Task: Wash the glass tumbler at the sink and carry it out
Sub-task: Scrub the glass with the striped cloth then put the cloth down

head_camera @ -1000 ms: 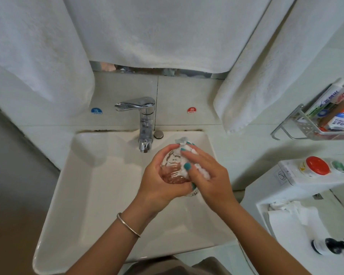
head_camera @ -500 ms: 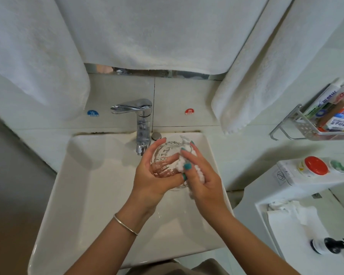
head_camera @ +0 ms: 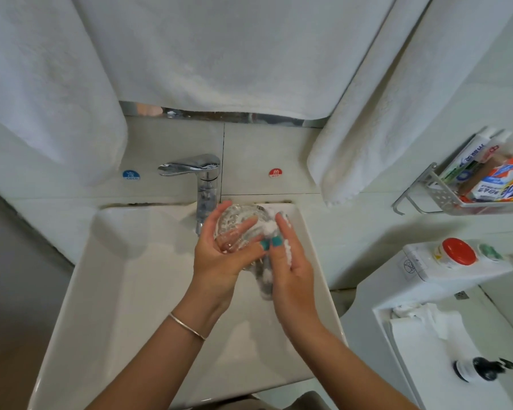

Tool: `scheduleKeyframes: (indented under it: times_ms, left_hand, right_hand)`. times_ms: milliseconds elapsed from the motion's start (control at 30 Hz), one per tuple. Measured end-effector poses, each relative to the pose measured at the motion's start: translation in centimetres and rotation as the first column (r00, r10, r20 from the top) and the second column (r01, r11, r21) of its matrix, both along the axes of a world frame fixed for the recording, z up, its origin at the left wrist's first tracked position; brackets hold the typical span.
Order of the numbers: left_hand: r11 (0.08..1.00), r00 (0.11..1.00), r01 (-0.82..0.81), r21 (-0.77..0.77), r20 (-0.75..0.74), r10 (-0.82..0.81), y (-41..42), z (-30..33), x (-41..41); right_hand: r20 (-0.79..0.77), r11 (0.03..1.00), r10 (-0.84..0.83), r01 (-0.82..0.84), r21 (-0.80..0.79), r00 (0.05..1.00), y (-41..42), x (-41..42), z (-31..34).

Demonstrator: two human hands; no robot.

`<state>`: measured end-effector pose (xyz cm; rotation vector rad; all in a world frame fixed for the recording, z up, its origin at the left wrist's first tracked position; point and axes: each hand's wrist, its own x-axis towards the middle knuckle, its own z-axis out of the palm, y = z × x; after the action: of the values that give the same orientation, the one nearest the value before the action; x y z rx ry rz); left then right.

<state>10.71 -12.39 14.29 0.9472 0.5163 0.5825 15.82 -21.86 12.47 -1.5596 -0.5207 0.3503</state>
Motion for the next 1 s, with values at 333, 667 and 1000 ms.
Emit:
scheduleKeyframes:
  times_ms: [333,667,1000]
  left_hand:
    - [0.986,0.993,0.113,0.122,-0.045,-0.108,-0.5,0.0,-1.3]
    - [0.926,0.931,0.323,0.195,-0.242,-0.274,0.6,0.8,-2.2]
    - [0.998,0.997,-0.064,-0.016,-0.036,0.064,0.3,0.9,-0.3]
  right_hand:
    - [-0.351,0.986,-0.116,0.151,0.076,0.929,0.6,1.2,1.1]
    - [-0.212,0.923,0.373,-0.384,-0.012,0.903,-2.3,6.8,2.7]
    - [-0.175,0.996,0.045,-0.032,0.078,0.984,-1.0,-0.2,0.1]
